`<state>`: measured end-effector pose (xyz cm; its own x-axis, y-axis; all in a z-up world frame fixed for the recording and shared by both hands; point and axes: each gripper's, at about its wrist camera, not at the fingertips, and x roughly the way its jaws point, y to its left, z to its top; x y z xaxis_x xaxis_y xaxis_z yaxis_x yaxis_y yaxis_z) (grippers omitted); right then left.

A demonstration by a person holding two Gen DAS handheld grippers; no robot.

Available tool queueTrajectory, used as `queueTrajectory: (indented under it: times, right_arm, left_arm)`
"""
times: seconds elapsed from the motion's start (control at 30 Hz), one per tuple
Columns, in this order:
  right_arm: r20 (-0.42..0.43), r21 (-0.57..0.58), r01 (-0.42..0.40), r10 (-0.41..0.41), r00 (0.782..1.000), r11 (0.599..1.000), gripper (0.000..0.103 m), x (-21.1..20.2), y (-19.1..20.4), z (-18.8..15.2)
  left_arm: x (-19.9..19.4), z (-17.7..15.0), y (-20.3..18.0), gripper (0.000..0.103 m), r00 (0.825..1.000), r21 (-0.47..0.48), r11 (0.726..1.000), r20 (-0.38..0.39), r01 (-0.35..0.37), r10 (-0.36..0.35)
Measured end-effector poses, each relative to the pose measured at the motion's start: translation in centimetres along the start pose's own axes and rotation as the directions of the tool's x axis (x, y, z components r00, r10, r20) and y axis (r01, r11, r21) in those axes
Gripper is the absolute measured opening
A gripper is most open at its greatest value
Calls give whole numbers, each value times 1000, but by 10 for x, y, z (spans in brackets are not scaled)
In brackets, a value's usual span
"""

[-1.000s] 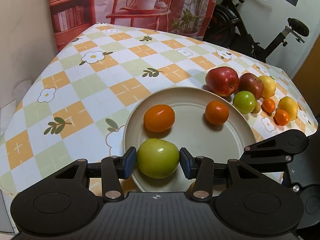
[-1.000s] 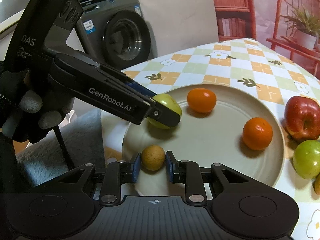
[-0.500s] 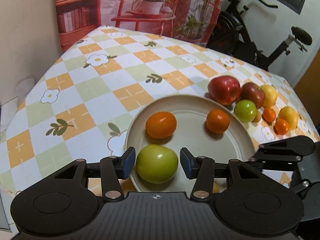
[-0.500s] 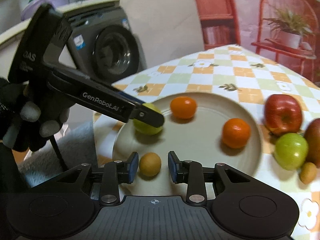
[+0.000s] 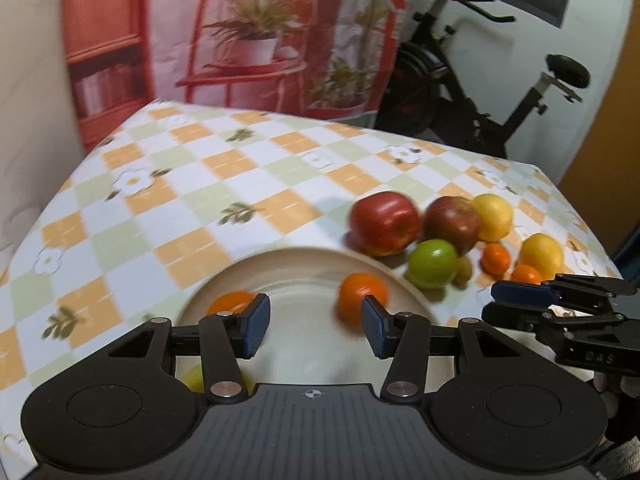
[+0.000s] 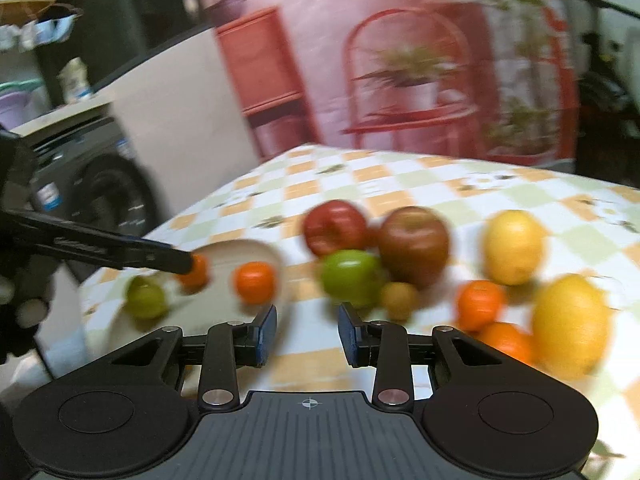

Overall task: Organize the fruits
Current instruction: 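Move the left tool toward a green apple while the right tool approaches a tangerine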

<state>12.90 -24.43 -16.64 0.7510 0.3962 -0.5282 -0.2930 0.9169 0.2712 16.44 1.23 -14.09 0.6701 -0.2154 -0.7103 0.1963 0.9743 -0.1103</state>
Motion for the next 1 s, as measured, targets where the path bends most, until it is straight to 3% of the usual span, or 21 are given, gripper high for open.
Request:
queueTrajectory:
  times: [0.2, 0.33, 0.77, 1.0]
  right_arm:
    - [51, 29, 123, -124, 991, 992, 32, -12, -24, -11]
    - [59, 34, 164, -166, 984, 986, 32, -18, -36, -17]
    - [111, 38, 240, -243, 964, 970, 31, -35, -44, -24]
    - [96, 58, 273, -278, 956, 960, 31, -32, -50, -26]
  left_arm:
    - [14, 11, -34, 53, 999, 73, 997, 25, 31, -33]
    - [24, 15, -51, 53, 998, 95, 994, 26, 52, -55]
    - [45, 20, -81, 53, 996, 100, 991, 17, 87, -89]
    - [48, 16, -84, 53, 997, 103, 992, 10, 74, -75]
